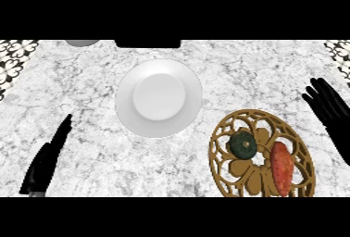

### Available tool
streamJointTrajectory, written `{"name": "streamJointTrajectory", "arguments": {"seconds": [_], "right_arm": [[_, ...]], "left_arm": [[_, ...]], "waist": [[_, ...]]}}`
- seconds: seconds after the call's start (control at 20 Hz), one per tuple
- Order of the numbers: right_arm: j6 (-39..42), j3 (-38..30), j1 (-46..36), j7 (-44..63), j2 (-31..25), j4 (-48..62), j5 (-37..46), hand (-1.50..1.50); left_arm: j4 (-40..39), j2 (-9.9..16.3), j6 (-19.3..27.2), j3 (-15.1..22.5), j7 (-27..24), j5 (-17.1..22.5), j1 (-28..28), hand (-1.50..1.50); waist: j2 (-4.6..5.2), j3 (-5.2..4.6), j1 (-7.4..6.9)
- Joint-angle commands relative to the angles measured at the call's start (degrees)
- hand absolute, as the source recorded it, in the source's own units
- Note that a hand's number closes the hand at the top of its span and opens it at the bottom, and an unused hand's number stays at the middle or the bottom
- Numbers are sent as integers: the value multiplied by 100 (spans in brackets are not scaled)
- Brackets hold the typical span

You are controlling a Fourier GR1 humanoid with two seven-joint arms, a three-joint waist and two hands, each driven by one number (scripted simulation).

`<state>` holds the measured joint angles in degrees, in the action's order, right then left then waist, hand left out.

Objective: Pick the squash from the placemat and place it in the plate

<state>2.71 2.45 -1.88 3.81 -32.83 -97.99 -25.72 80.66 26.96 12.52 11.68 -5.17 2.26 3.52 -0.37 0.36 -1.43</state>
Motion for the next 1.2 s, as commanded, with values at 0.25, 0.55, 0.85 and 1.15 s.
{"name": "streamJointTrajectory", "arguments": {"seconds": [0.25,0.55,0.85,1.15], "right_arm": [[-1875,1403,-1980,43,1511,380,2088,150],[-3570,1779,-1253,1140,1387,1346,4269,-150],[-5792,2217,-1190,263,3183,1869,5386,-150],[-5732,2316,-1735,2046,3267,2234,7534,-150]], "left_arm": [[1097,-187,-387,-200,179,489,-1589,0],[1013,-215,-484,-302,457,752,-1681,0],[1020,-171,-548,-525,565,940,-1620,0],[1223,-9,-752,-756,899,1031,-1655,0]], "waist": [[80,-54,-359],[92,-44,-107],[40,-35,5],[-2,-50,141]]}}
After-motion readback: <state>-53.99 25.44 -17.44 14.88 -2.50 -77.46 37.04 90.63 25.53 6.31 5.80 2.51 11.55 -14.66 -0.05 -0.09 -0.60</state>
